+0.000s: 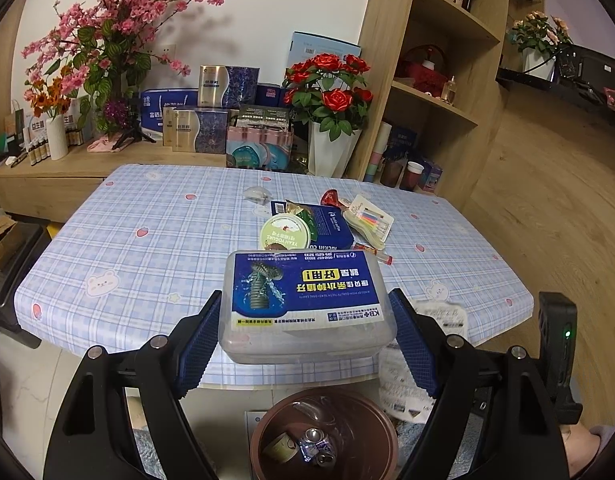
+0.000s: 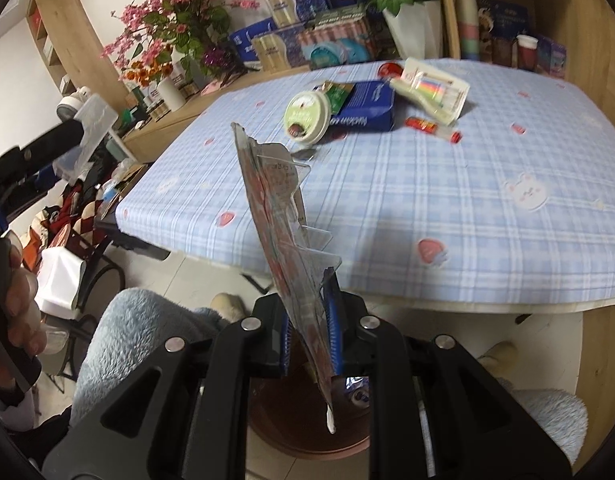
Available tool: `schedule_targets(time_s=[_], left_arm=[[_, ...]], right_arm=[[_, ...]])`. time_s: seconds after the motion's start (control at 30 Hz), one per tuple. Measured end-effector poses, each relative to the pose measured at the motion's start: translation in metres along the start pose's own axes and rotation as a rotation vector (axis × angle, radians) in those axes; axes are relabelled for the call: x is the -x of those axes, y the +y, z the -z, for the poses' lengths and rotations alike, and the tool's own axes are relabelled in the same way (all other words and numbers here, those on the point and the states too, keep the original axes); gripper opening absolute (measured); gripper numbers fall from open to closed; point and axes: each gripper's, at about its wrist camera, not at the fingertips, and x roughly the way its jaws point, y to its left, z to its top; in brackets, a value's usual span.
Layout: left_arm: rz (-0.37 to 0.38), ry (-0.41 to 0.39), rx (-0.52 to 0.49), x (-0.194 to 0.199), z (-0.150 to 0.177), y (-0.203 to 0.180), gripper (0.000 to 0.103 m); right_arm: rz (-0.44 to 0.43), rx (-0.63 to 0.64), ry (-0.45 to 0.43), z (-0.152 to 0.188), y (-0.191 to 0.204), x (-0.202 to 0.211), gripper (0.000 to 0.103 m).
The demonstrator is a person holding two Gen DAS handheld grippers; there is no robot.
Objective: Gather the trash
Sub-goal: 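Lower the wrapper and plastic box over the brown bin and release both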
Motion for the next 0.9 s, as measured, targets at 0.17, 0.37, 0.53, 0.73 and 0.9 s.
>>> schedule_targets(time_s=[0.17, 0.37, 0.53, 0.73, 0.9], left_arm=[[0.001, 0.009, 0.004, -0.003, 0.001, 0.002, 0.078], [0.004, 0.016, -0.004, -0.005, 0.005, 0.002, 0.078], [0.012, 0.023, -0.011, -0.008, 0.008, 0.0, 0.078], [0.026, 0.041, -0.025, -0.012, 0.012, -0.006, 0.078], [0.04, 0.056, -0.036, -0.015, 0.015, -0.012, 0.078]], right_arm=[[-0.037, 0.0, 0.051, 0.005, 0.005, -0.013, 0.039], [-0.019, -0.015, -0.009, -0.002, -0.003, -0.003, 0.064], [0.046, -0.032, -0.096, -0.013, -0.016, 0.015, 0.089], [0.17, -0.03, -0.187, -0.025, -0.03, 0.034, 0.097], [0.223, -0.019, -0.228, -0.03, -0.036, 0.044, 0.097]])
